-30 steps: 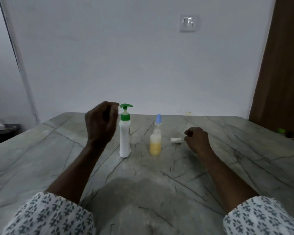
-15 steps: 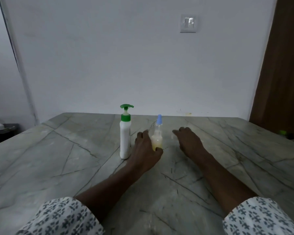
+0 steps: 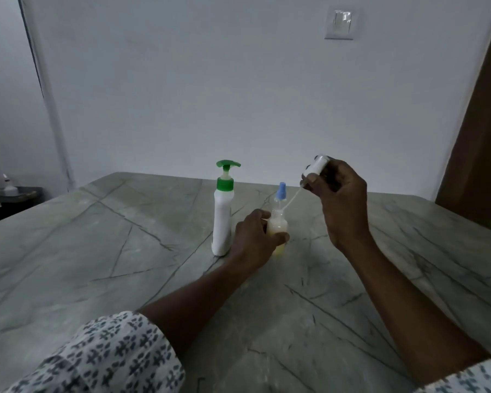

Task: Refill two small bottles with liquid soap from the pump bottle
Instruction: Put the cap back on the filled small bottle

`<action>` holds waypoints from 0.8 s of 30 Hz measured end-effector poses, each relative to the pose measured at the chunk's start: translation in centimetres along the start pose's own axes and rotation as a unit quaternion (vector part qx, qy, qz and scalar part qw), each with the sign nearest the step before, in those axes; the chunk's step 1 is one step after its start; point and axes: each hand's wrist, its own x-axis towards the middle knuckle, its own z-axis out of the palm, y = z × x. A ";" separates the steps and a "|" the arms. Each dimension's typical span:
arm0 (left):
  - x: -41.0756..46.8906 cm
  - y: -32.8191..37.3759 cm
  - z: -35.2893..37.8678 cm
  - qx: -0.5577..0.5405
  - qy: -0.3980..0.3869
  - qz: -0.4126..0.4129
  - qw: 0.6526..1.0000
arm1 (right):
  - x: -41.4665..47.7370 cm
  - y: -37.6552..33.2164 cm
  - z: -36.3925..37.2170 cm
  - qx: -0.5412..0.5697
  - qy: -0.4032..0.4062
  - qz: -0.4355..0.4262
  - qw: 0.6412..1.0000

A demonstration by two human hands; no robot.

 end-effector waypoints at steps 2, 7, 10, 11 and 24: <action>0.1 0.0 0.0 -0.003 0.005 -0.004 1.000 | 0.0 0.2 0.4 -0.034 -0.016 -0.008 0.999; 0.0 0.1 0.0 -0.010 0.002 -0.008 1.000 | 0.1 0.7 1.1 -0.086 -0.043 -0.015 0.995; -0.2 0.2 -0.2 -0.020 -0.004 -0.011 1.000 | 0.1 1.4 1.0 -0.110 -0.076 -0.004 0.991; -0.3 0.3 -0.3 -0.022 -0.008 -0.013 1.000 | 0.1 1.7 1.0 -0.117 -0.092 0.006 0.989; -0.6 0.7 -0.8 -0.032 -0.023 -0.025 0.999 | -0.8 3.1 0.9 -0.098 -0.163 0.132 0.973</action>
